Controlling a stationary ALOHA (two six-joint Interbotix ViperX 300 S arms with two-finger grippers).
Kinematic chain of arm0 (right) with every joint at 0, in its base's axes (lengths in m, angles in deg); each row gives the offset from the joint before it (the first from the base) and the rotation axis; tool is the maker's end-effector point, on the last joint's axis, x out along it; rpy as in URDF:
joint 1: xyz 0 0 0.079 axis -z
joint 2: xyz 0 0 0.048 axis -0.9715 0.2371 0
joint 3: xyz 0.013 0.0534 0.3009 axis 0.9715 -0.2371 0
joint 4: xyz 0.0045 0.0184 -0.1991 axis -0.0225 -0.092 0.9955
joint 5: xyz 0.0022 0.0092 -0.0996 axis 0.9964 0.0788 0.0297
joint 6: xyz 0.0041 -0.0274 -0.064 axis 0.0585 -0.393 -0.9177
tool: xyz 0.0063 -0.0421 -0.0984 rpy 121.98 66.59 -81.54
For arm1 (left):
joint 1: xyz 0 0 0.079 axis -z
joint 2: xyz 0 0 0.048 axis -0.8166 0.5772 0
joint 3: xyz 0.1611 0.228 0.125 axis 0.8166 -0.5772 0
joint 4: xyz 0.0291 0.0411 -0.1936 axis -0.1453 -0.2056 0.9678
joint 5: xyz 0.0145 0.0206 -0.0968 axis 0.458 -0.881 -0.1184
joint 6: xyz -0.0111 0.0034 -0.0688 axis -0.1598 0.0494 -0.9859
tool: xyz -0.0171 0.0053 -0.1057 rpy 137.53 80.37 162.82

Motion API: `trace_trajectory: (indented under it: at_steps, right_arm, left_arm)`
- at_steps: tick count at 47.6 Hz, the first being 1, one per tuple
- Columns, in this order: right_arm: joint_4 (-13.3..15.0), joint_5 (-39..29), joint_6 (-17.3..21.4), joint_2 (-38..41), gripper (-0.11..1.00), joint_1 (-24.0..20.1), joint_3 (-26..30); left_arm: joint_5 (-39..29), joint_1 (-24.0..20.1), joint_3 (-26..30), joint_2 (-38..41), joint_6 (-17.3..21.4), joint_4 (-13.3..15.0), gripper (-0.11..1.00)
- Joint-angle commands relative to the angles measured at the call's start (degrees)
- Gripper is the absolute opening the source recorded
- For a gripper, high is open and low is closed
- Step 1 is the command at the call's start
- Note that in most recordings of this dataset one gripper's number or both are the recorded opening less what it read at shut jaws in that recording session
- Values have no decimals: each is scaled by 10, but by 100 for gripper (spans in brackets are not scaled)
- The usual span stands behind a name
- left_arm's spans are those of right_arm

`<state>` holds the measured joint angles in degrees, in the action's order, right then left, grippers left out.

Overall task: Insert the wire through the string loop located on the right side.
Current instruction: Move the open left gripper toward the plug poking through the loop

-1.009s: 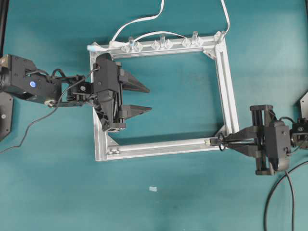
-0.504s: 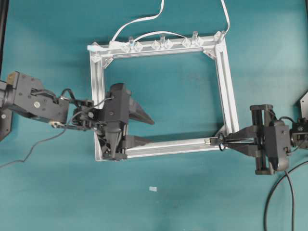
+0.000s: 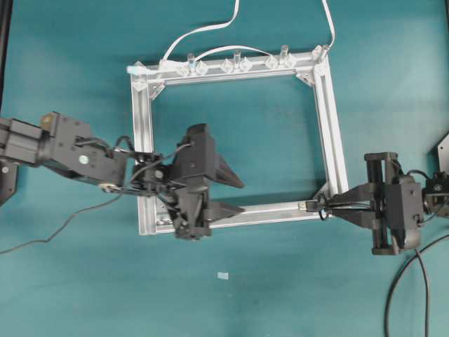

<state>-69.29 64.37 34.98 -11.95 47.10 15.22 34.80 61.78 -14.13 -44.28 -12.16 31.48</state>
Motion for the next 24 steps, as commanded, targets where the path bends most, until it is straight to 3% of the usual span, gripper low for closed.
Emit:
trace_trajectory:
  at_steps: [1,11,24]
  right_arm:
    - [2,2,-1,-4,11,1,5]
    - [2,2,-1,-3,11,1,7]
    - [2,2,-1,-3,11,1,9]
  left_arm:
    - [3,1,33,6,-13,1,66]
    - [3,2,88,51,-41,1,89]
    - [4,4,120,66,-24,-8,91]
